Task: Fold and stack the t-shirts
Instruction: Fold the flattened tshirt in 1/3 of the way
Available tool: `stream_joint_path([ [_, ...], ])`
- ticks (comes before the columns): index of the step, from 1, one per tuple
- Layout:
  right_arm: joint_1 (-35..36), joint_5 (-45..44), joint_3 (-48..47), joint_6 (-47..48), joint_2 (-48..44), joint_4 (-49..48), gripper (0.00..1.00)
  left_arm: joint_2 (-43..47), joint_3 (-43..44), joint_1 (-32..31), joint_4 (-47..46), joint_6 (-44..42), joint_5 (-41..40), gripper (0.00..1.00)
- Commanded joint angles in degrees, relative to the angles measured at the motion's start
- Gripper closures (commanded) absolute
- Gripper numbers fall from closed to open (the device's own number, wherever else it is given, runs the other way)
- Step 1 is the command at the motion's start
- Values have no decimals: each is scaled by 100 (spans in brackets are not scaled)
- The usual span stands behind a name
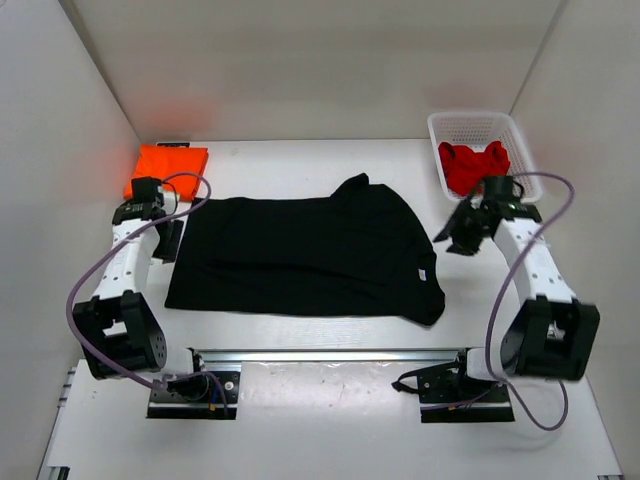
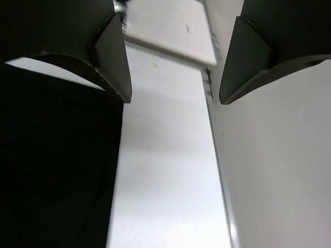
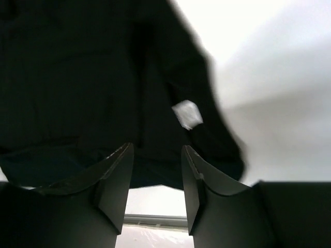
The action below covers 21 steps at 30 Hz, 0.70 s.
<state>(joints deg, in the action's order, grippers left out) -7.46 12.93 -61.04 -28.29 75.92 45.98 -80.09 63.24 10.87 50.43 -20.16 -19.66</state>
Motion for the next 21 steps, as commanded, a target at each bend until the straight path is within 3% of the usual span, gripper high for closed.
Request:
stream_joint_path([
  [1,639,254,-705,386,842,-370,59,-172,197,-461,-420,-944,524,21],
  [4,983,202,-1093,439,1520,-379,59,-594,329,-858,-534,-1420,559,20],
  [11,966,122,-1718,254,2575,-432,58,-1579,1338,-1596,-535,-972,682,20],
  [14,861,96,-1789,193,2840,-414,58,-1431,1594,-2534,-683,-1147,876,20],
  [21,781,666,-1991,9,3402,-659,60,-1148,1313,-4417,-1739,-2316,1306,20],
])
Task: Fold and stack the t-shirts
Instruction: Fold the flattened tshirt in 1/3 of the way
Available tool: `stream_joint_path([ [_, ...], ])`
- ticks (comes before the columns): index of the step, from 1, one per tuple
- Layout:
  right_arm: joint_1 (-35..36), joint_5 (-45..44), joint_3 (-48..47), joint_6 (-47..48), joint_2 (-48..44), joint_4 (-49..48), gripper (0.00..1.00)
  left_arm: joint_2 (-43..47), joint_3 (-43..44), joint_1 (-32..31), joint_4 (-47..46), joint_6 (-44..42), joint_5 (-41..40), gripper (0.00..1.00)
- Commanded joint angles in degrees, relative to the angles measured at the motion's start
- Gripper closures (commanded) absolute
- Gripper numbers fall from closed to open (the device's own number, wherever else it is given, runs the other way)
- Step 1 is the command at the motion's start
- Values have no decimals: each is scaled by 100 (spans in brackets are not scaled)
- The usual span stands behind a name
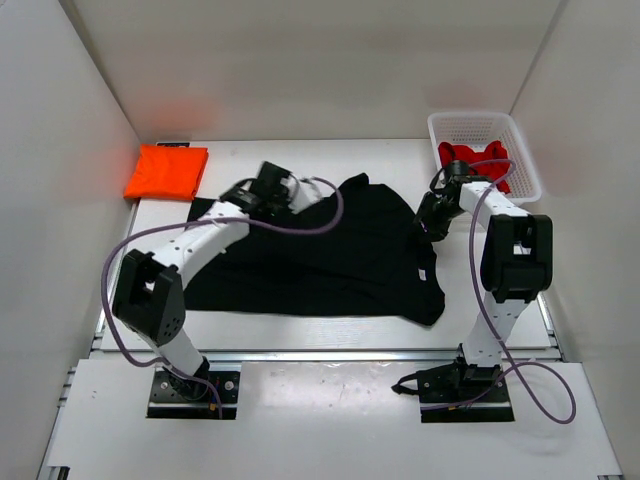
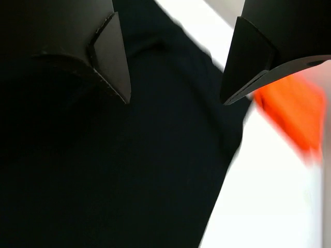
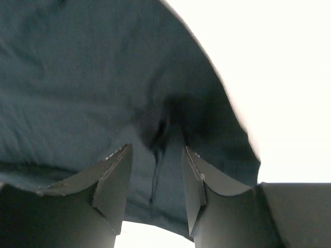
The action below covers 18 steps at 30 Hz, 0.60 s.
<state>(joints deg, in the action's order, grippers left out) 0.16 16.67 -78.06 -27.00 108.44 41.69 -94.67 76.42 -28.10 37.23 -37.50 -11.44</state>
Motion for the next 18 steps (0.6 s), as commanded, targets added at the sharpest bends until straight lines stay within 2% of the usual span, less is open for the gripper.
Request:
stream_joint_path([
  [1,-112,406,-306,-173,203,-267,60,179,109,-748,-401,-731,729,19],
  [4,-166,478,-429,-296,405,-364,63,-15,189,-1468,-715,-1031,1309,18],
  [8,-201,574,-543,-262,511,-389,66,-515,408,-1952,-1366,-970,2547,14],
  [11,-271,741,-447,-323,397,-390,70,-832,514,-2313,-1692,-900,2988,11],
  [18,-184,593,-157,-411,151,-399,69,-1290,-224,-3113,-3159,-743,2410,11],
])
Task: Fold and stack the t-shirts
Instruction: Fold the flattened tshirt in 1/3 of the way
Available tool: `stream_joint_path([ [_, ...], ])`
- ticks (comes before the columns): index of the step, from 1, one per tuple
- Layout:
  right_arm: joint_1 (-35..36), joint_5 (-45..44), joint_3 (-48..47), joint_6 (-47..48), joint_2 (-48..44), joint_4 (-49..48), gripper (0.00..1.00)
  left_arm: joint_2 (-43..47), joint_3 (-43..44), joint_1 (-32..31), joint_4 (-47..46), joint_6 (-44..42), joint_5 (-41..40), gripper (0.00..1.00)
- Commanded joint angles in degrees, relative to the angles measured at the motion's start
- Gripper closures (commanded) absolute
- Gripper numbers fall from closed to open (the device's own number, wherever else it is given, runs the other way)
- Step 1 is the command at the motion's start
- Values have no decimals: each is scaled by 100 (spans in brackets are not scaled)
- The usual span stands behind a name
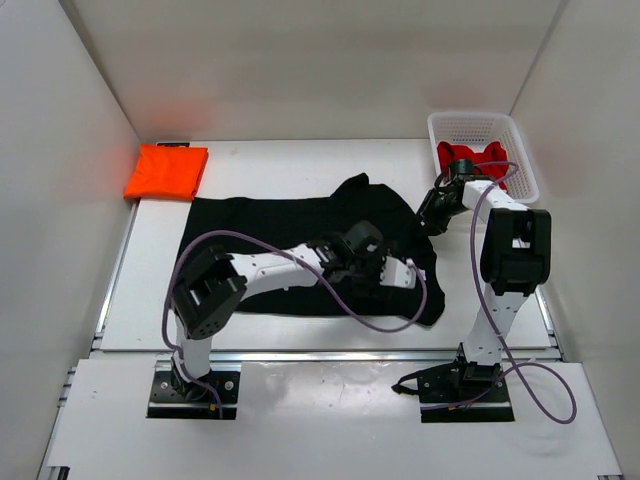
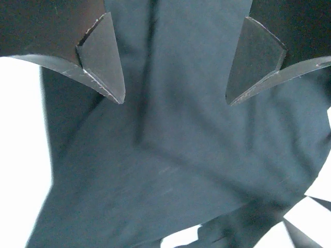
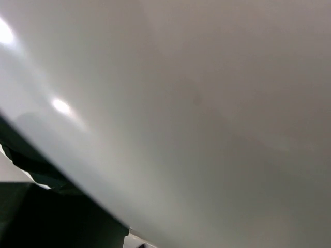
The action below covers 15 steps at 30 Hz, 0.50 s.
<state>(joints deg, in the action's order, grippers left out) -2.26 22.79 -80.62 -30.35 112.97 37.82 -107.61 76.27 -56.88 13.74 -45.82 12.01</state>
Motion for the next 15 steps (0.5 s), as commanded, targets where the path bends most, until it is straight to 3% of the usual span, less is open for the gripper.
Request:
stream_joint_path([
  [1,85,-55,108,-94,-371,14,68,-14,-209,-279,-898,178,-5,11],
  [10,-81,-143,880,-235,-1319,-187,63,-743,467,-438,-1312,1180,-427,13],
  [15,-406,76,1601,-305,-2023,-442,64,-998,924,-315,-761,1234,-243,26],
])
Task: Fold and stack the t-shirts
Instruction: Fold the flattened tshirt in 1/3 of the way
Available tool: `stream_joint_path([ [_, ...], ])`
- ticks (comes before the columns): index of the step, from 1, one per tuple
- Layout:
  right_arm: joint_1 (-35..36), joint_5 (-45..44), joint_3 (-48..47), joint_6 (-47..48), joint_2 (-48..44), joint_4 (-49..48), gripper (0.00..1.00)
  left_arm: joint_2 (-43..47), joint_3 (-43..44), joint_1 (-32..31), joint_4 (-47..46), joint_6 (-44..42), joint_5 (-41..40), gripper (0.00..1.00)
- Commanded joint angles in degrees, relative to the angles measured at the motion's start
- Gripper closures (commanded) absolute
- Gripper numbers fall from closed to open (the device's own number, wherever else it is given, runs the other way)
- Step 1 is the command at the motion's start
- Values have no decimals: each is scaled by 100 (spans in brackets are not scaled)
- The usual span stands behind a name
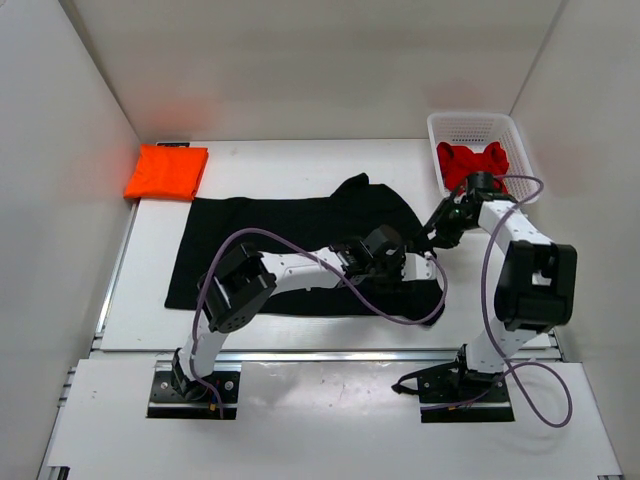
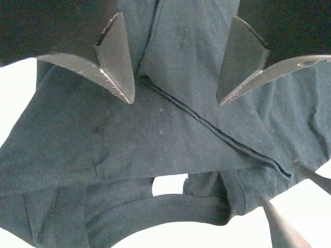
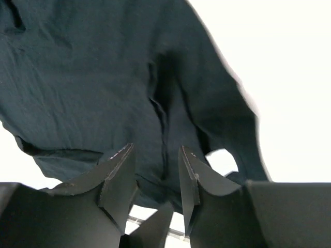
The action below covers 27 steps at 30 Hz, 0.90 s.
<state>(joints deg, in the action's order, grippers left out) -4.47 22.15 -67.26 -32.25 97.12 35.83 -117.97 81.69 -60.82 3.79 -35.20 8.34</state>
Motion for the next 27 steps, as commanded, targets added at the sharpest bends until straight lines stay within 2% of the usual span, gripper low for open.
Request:
stream_joint_path([
  [1,-212,175,423,-106,-527,-200,64,29,418,87,497,137,185,28],
  [4,-396,211,714,-159,-843,-314,64,125,532,263,1025,145,615,31],
  [8,-414,281,934,-141,-932,-428,65,82,778,246,1624,-22,1064,29],
  [11,-379,299,900,-124,-967,-420,66,-155,1006,141,1879,-31,890,30],
  [24,-283,237,996,-9,-1081,-375,67,-411,1103,246,1696,101,362,32],
  [27,-274,229,1031,-18,-1116,-358,68,-481,1226,316,1712,93,300,41],
])
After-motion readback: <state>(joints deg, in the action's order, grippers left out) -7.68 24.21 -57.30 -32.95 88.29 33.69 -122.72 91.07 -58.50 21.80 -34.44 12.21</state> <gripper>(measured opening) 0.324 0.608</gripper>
